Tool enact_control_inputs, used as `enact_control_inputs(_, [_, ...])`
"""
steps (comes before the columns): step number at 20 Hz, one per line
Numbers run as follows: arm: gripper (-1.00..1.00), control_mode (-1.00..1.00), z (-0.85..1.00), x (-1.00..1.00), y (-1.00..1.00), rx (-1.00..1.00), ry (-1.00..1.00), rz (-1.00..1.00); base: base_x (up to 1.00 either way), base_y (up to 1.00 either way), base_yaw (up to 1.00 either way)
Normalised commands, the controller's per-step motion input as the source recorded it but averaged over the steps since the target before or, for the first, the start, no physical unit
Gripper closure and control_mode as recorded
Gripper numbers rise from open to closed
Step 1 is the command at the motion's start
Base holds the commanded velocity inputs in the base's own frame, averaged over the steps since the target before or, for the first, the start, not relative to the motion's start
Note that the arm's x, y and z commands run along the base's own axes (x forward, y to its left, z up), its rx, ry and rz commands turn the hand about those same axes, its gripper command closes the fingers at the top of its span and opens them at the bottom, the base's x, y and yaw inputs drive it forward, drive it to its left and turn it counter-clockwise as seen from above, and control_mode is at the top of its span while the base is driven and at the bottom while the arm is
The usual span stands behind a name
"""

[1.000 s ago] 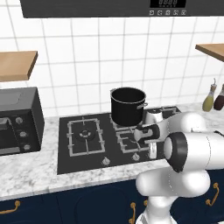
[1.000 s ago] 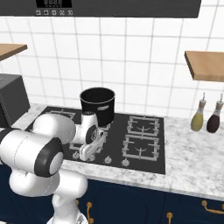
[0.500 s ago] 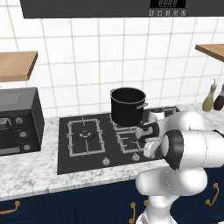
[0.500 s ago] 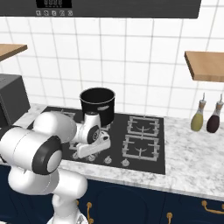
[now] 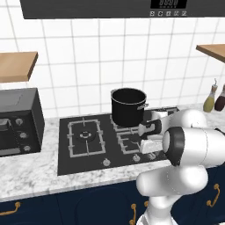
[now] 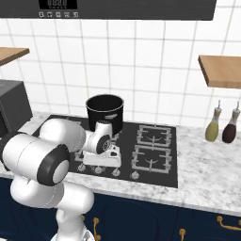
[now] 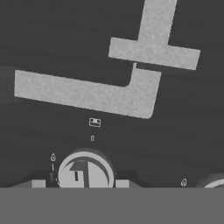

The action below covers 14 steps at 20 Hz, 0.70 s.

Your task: Turn off the rear center burner of the stove.

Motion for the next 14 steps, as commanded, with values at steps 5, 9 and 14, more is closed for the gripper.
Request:
enact_control_inputs(5, [1.00,-1.00,-0.52,-0.04,0.28,-0.02,-0.14,-0.59,0.00,0.00,0.00])
enact_control_inputs(9, [1.00,-1.00,-0.50,0.00,0.27,-0.09,-0.09,-0.26,0.00,0.00,0.00])
enact_control_inputs(14, [1.00,-1.00,-0.29,-0.01,0.04,-0.09,0.00,-0.03,0.00,0.00,0.00])
